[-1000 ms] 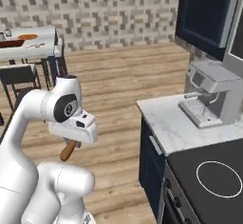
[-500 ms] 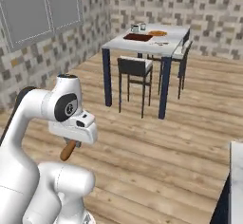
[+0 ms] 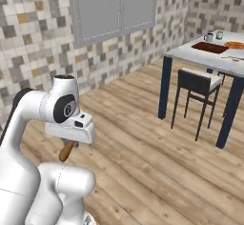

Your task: Take the pizza cutter from the drawer on the right and place it on the dining counter for cutting.

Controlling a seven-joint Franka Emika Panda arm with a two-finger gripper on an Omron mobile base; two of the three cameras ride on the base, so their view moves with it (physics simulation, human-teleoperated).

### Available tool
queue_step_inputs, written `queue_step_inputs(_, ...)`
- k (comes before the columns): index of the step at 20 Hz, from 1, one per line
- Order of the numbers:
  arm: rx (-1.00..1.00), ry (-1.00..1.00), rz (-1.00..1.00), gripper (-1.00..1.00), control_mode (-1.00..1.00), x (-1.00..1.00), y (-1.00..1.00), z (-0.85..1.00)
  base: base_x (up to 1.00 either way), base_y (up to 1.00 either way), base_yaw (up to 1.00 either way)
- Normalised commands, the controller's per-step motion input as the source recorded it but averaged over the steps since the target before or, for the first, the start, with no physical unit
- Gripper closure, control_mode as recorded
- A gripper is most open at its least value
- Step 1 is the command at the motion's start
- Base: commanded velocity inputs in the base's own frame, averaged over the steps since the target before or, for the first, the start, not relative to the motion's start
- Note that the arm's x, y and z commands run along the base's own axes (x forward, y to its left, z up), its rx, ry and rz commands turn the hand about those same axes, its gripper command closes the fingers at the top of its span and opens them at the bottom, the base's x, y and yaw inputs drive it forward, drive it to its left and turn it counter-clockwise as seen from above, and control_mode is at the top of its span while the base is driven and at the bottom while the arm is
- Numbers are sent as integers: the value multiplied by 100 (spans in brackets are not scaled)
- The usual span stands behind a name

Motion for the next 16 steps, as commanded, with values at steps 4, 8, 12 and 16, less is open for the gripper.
queue_step_inputs(4, 0, 0, 0, 100, 100, 0, 0, 0, 100, -9, 0)
queue_step_inputs(8, 0, 0, 0, 100, 100, 0, 0, 0, 100, 0, 0)
queue_step_inputs(12, 0, 0, 0, 100, 100, 0, 0, 0, 100, 0, 0)
queue_step_inputs(16, 0, 0, 0, 100, 100, 0, 0, 0, 49, -64, 12)
